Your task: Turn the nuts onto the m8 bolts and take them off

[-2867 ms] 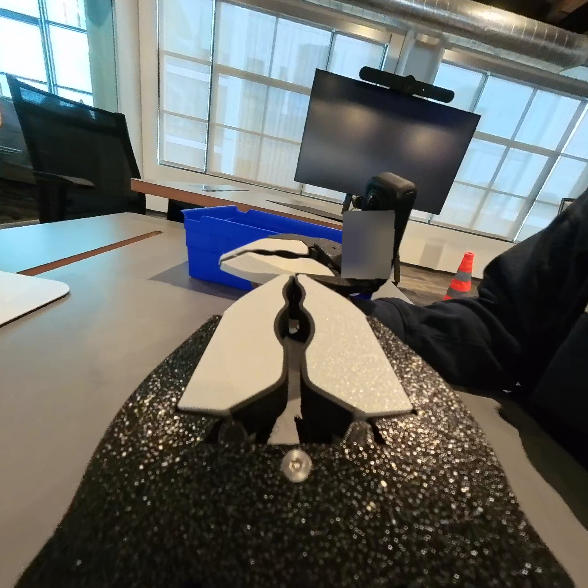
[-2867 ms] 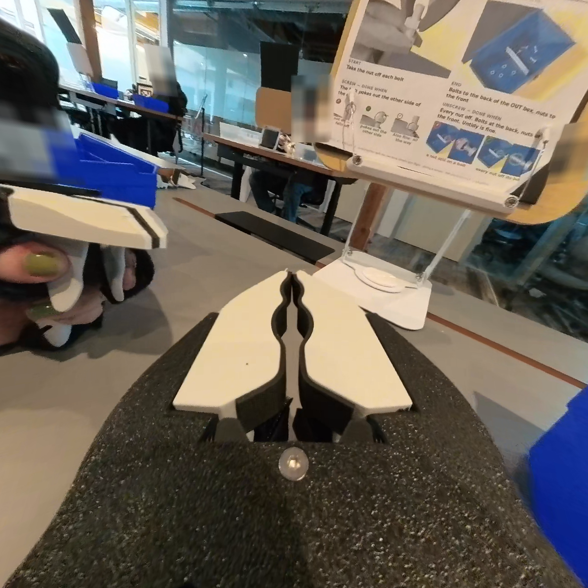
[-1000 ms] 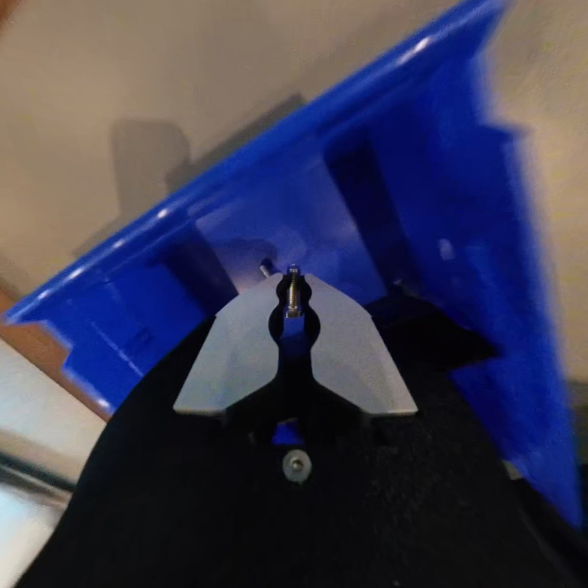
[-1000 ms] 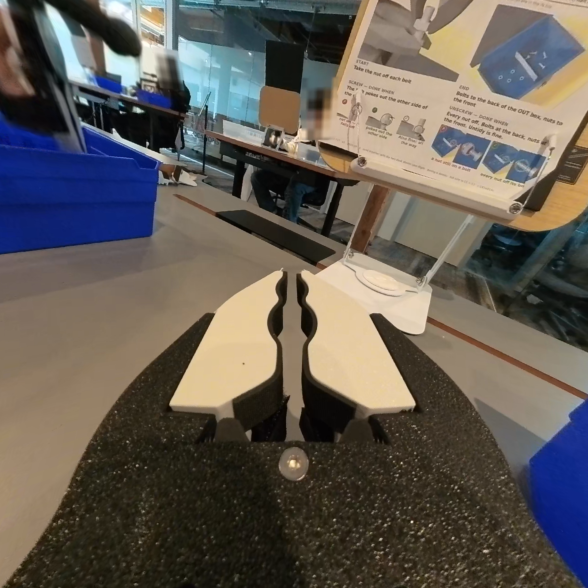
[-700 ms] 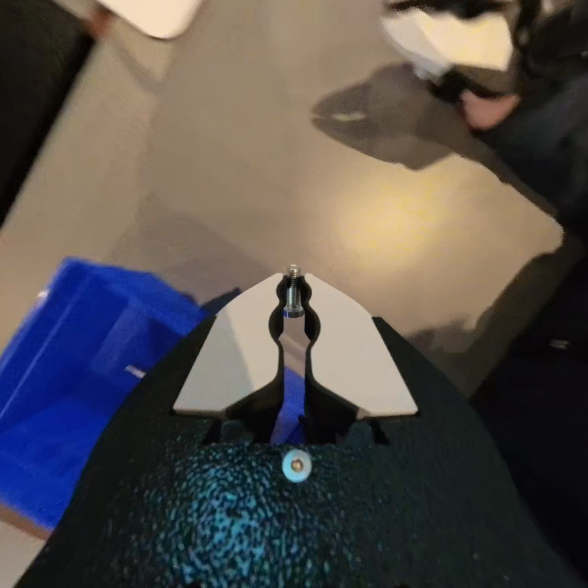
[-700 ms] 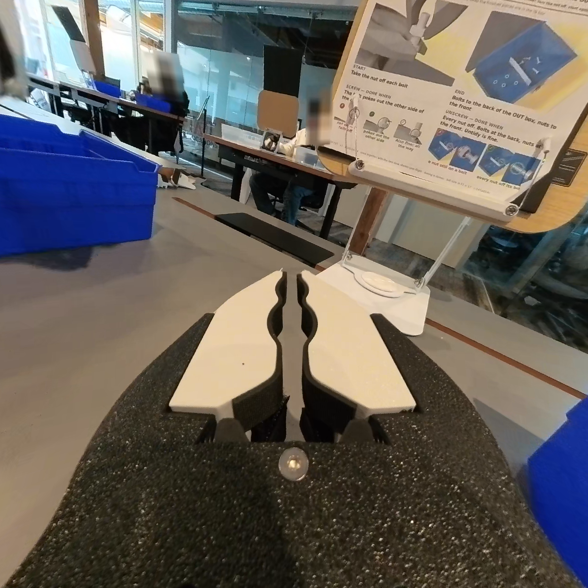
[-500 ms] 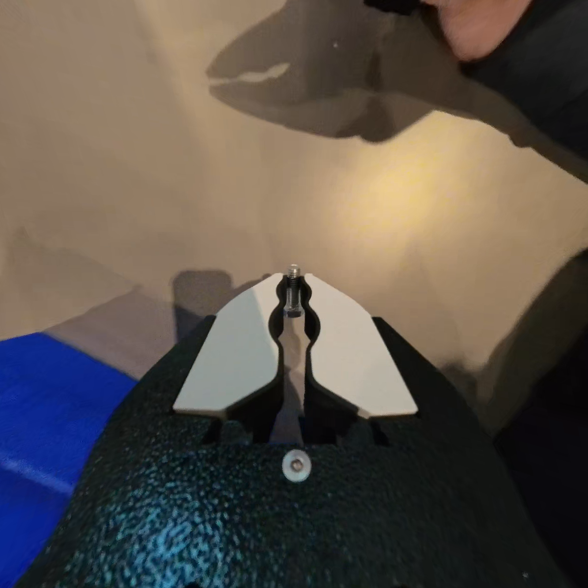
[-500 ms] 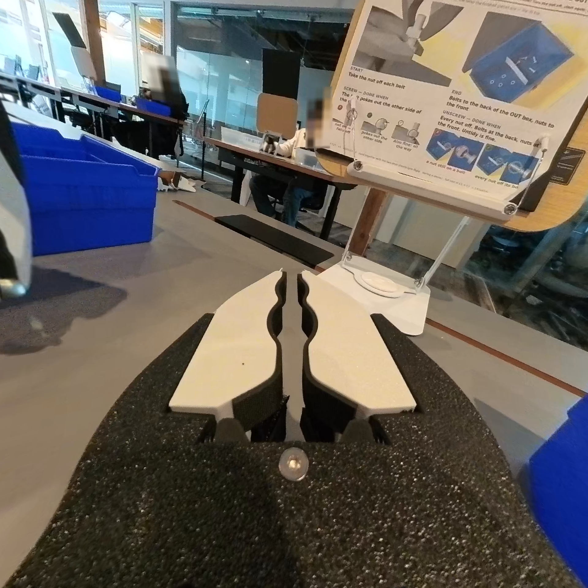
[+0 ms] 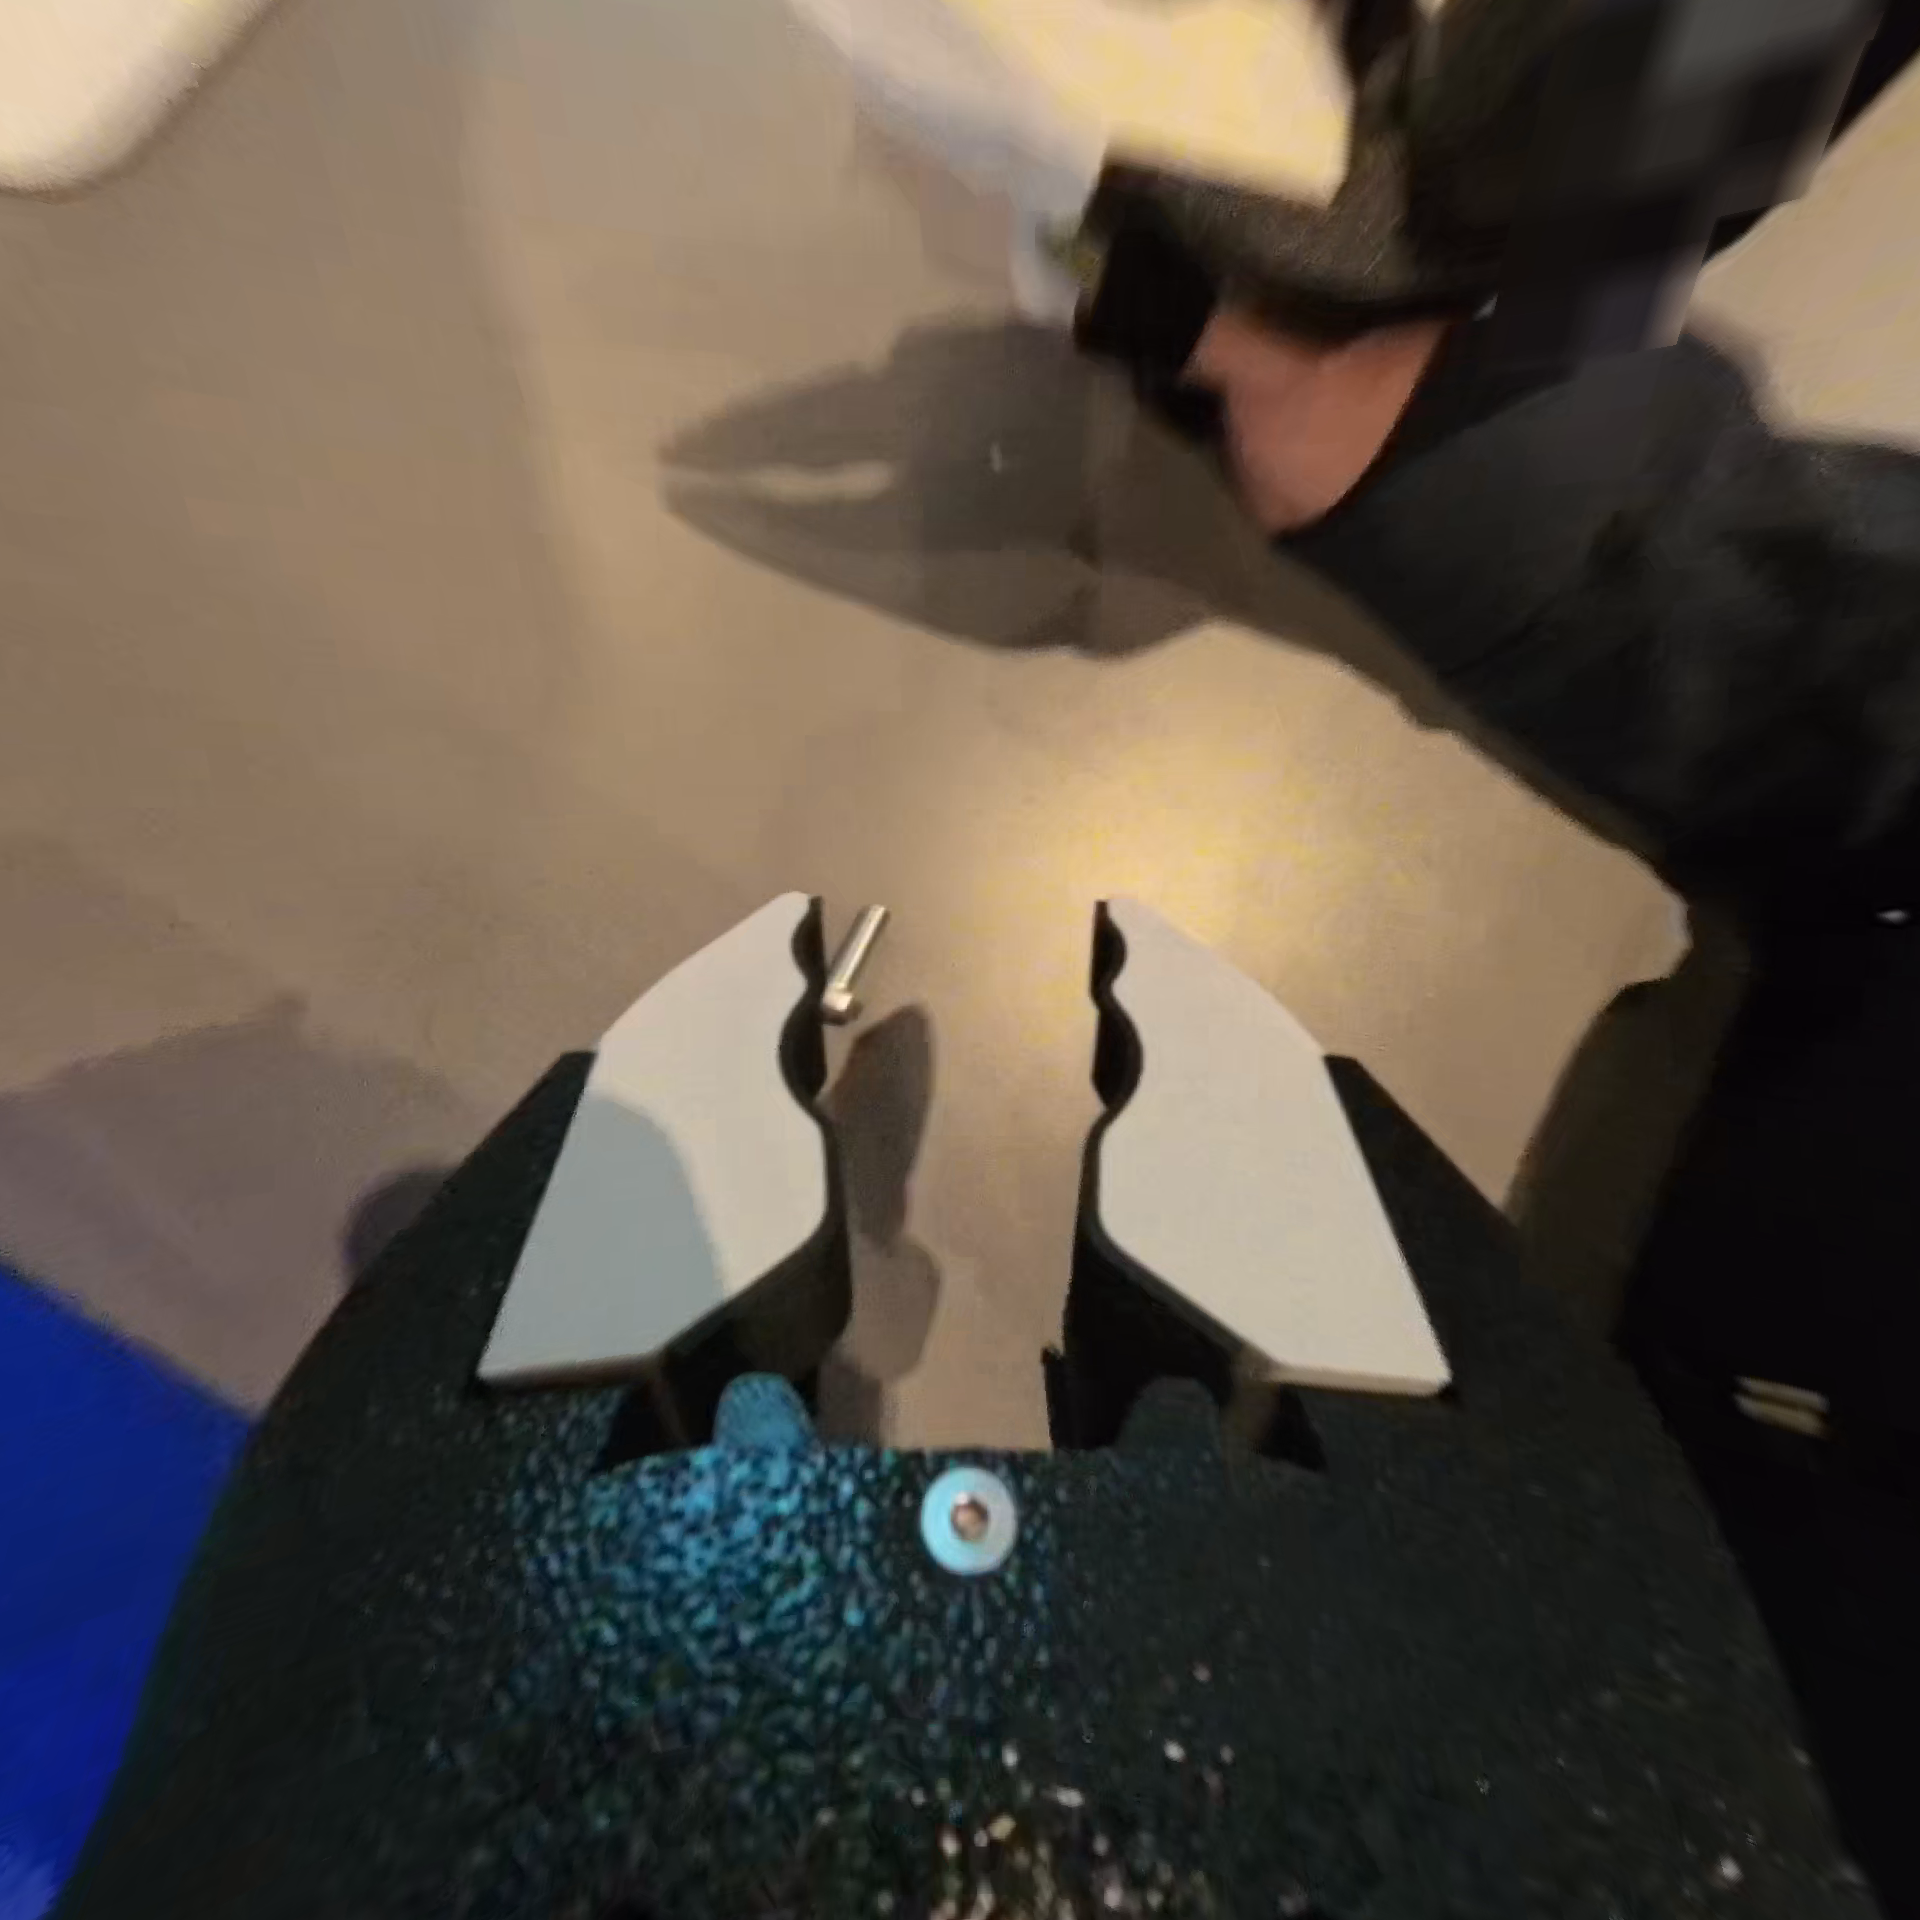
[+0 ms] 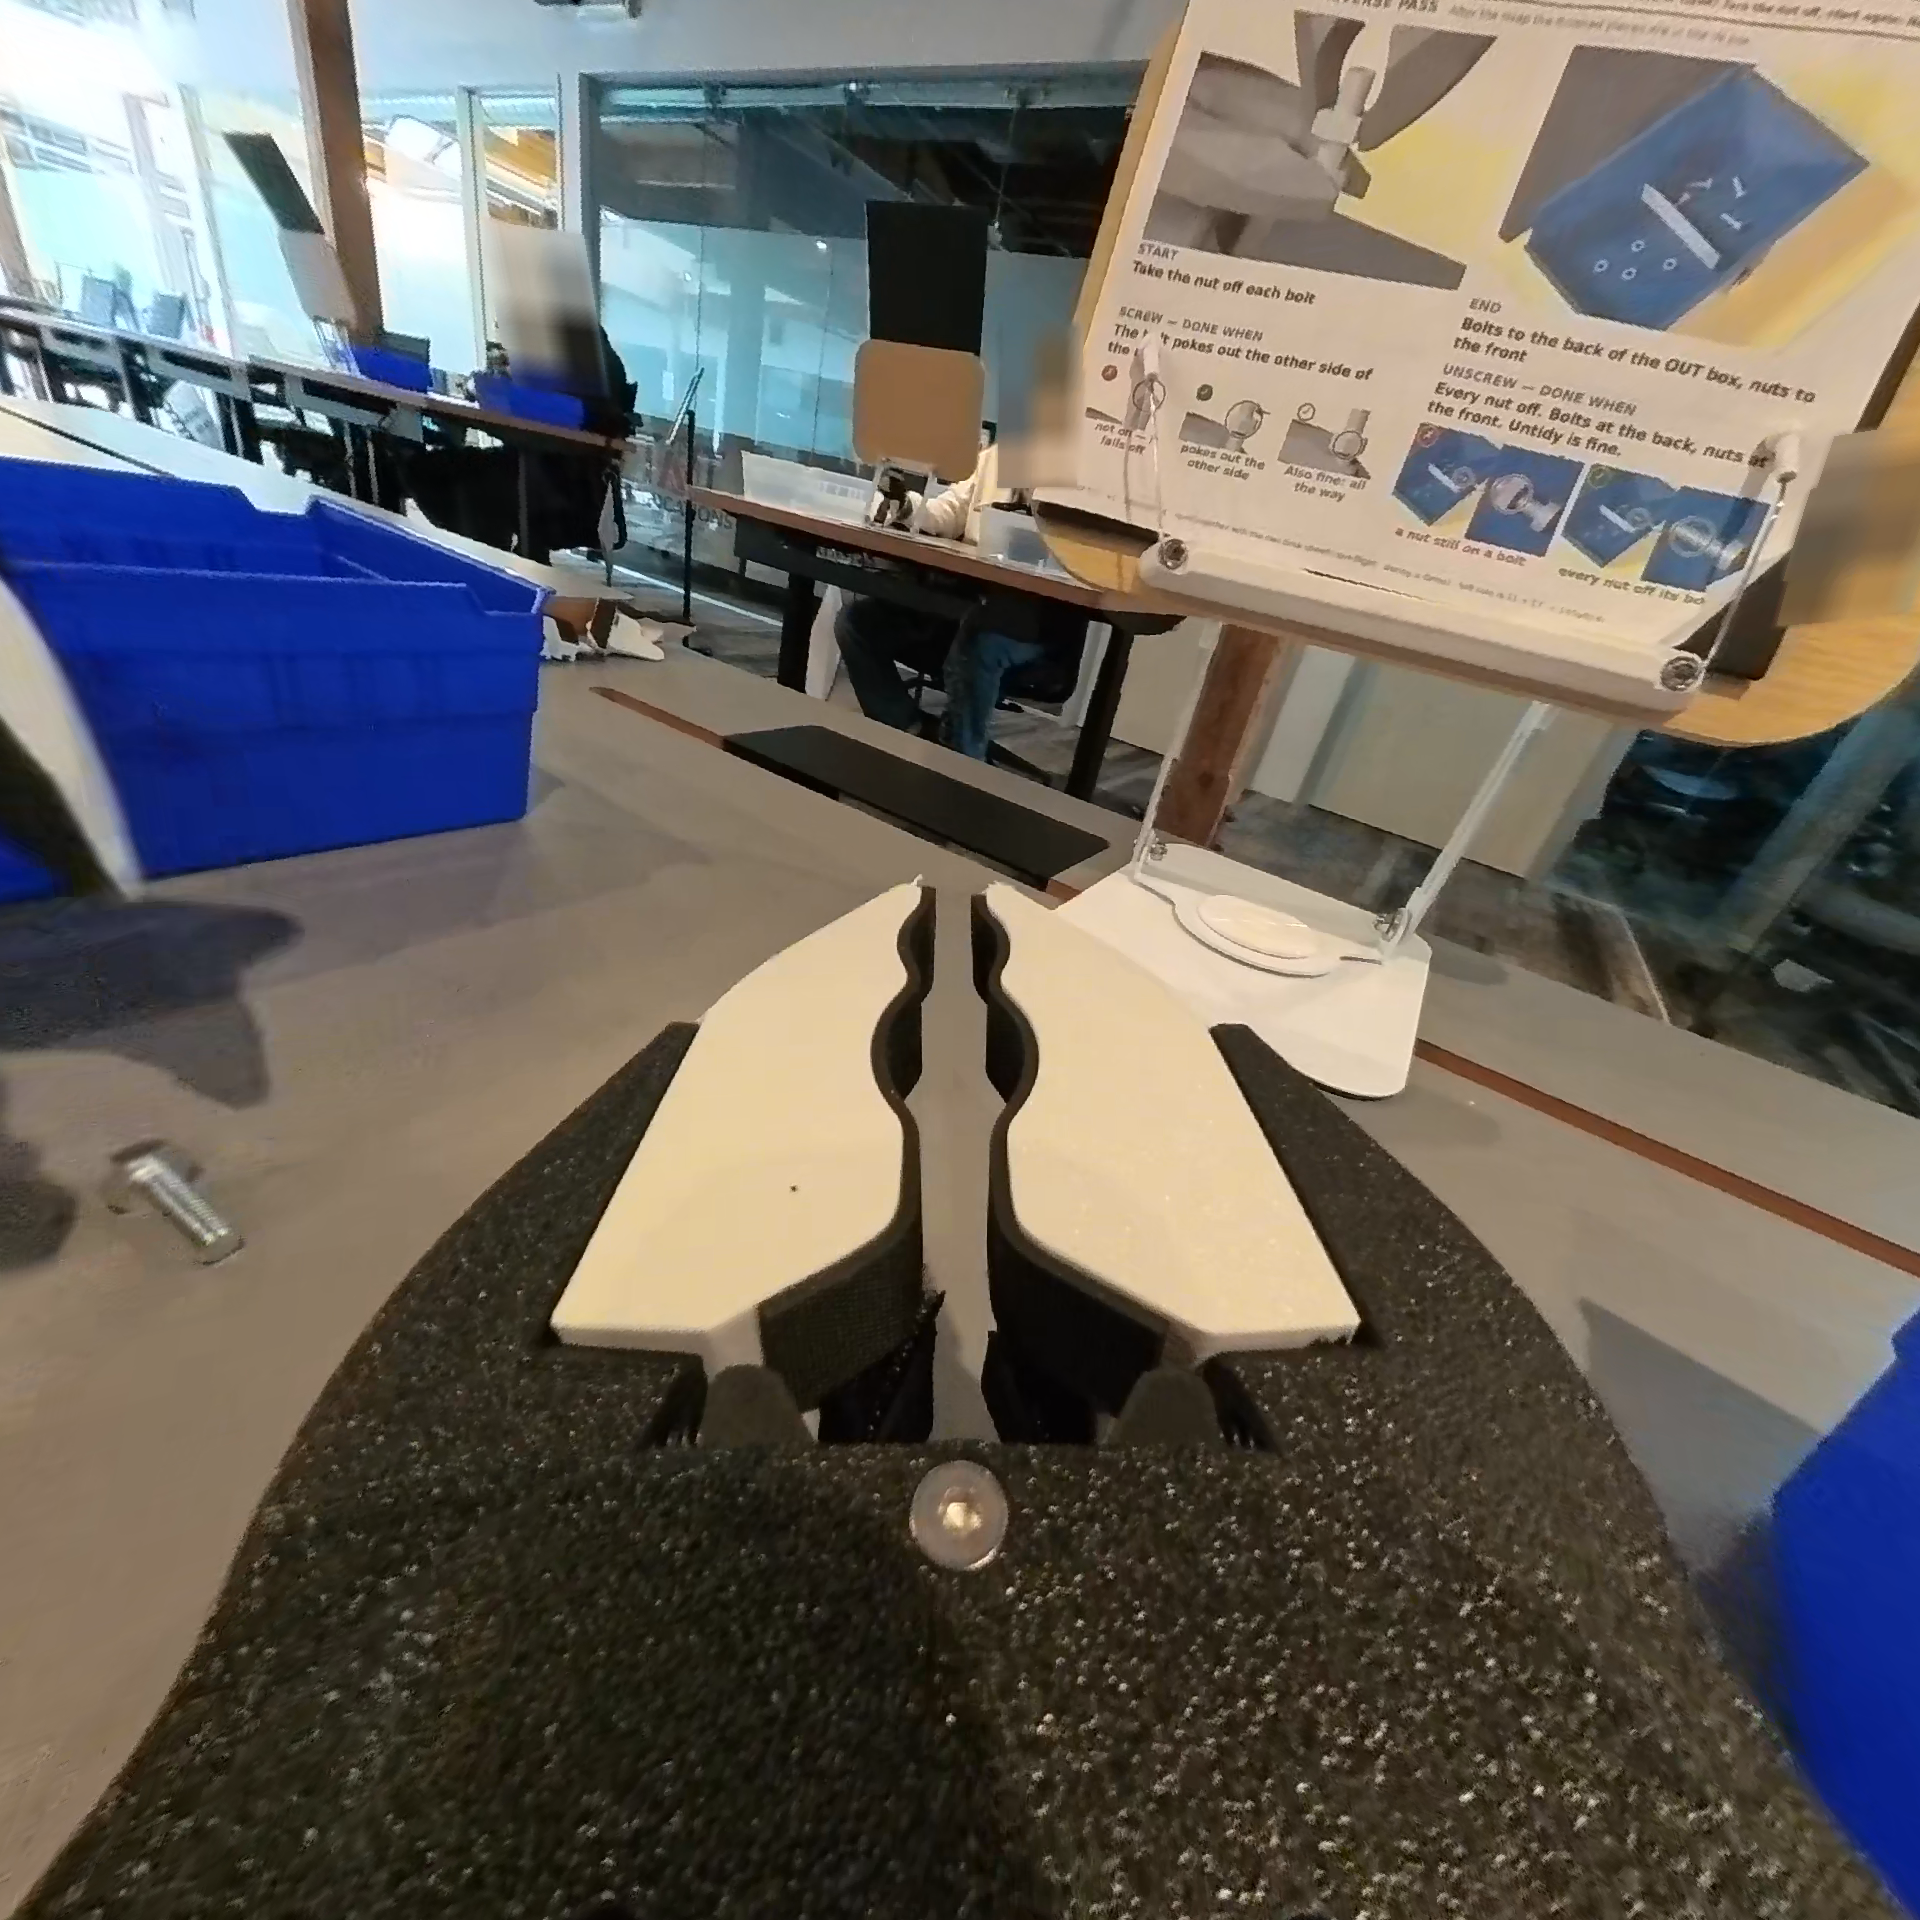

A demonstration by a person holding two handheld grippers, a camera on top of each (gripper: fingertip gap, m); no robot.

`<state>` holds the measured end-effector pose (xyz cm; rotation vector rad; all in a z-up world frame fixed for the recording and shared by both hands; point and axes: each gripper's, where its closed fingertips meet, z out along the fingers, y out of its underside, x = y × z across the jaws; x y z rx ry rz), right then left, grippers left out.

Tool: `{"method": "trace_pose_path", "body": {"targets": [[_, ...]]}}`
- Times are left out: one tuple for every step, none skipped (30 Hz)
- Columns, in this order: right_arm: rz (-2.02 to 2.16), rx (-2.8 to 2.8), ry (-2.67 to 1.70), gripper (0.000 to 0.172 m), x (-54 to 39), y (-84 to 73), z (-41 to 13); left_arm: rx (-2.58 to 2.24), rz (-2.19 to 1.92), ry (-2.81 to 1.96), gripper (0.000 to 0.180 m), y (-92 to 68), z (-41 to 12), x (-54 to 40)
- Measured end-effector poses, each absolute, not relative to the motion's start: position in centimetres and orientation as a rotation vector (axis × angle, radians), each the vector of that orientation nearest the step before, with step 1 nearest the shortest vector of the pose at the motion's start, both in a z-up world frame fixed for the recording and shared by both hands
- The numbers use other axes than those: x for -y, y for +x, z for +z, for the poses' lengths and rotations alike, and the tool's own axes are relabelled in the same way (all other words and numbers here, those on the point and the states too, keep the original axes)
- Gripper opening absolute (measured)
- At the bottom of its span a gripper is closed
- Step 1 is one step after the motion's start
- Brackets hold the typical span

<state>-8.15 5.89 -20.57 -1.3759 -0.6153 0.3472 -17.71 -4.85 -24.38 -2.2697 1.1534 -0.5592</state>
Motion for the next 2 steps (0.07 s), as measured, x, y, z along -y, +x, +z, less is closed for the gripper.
{"method": "trace_pose_path", "body": {"targets": [[0.35, 0.611, -1.377, 0.006, -5.9, -8.1, -20.5, -1.108, -0.553, -2.208, 0.041, -18.9, -22.3, 5.0], [0.352, 0.607, -1.38, 0.006, -6.0, -8.1, -20.6, -1.06, -0.518, -2.163, 0.036, -20.6, -20.4, 5.1]]}}
